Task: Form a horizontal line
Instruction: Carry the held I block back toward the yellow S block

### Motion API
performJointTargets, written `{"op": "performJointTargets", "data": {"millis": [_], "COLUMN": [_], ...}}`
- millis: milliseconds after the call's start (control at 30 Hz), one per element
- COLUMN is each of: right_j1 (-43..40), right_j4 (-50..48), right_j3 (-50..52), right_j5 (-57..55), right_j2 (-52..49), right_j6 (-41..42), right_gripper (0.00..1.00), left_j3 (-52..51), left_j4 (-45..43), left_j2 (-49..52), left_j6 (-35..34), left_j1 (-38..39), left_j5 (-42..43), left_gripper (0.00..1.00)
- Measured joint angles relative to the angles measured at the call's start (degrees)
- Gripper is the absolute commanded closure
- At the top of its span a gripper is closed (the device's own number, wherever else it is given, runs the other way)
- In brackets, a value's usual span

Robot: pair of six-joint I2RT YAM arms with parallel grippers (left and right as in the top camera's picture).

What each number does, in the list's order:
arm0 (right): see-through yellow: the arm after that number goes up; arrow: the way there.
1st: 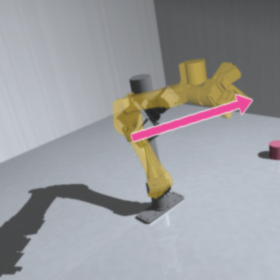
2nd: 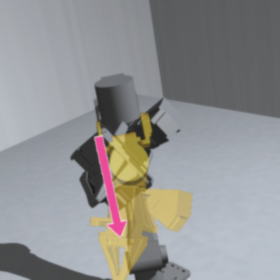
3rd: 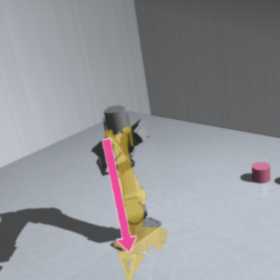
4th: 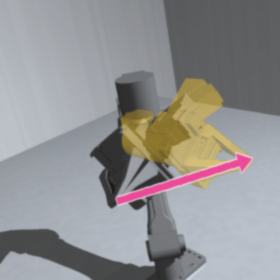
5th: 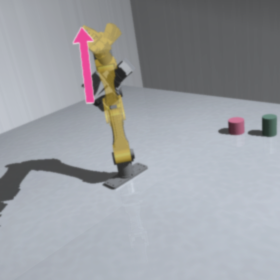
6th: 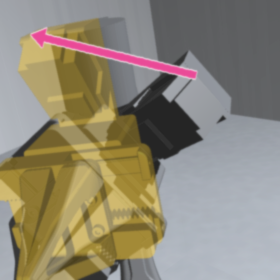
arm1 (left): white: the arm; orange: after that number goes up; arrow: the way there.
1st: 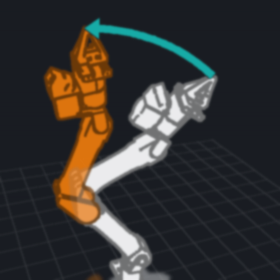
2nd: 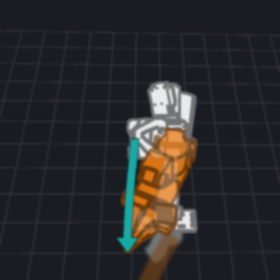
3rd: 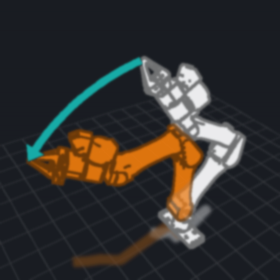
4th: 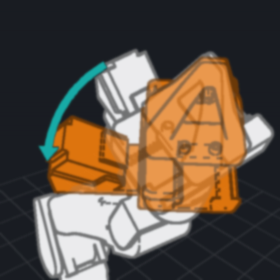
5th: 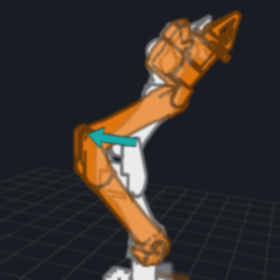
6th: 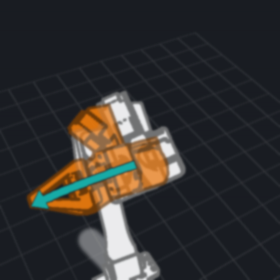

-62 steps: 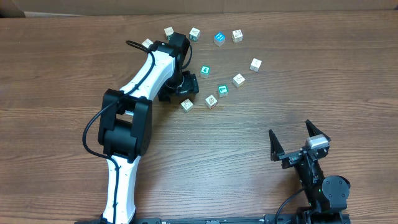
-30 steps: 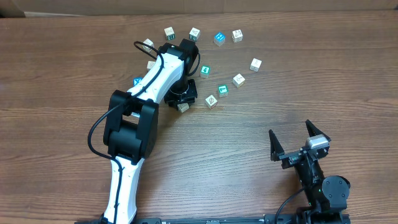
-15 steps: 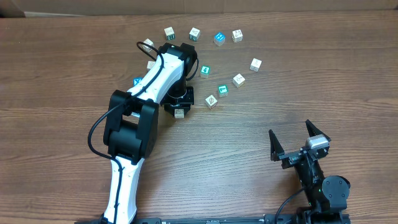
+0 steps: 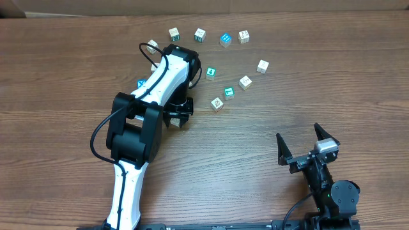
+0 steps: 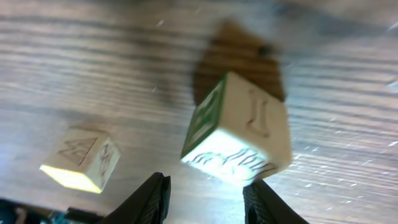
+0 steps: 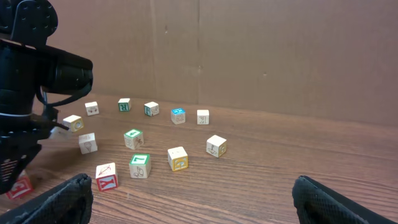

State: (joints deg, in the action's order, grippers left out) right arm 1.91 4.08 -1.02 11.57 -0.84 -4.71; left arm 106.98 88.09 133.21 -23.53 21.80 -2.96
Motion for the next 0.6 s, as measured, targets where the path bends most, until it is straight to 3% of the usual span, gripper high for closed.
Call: {"op": "performJointTargets", "data": {"millis": [233, 400, 600], "right_j1": [0.0, 0.0, 0.0], "right_j4": [0.0, 0.0, 0.0], "right_j3": [0.0, 0.0, 0.0], "right_j5": [0.0, 0.0, 0.0], "right_j2": [0.0, 0.0, 0.0], "right_j6": [0.0, 0.0, 0.0], "right_gripper": [0.00, 0.00, 0.00], "left_j3": [0.0, 0.0, 0.0], "left_j4": [0.3, -6.4, -9.5], "left_j2": [0.0, 0.0, 0.0], "left_j6": [-0.7, -1.3, 1.6], "left_j1": [0.0, 0.0, 0.3], "left_j5": [-1.2, -1.8, -1.2], "left_gripper": [0.61, 0.55, 0.59]}}
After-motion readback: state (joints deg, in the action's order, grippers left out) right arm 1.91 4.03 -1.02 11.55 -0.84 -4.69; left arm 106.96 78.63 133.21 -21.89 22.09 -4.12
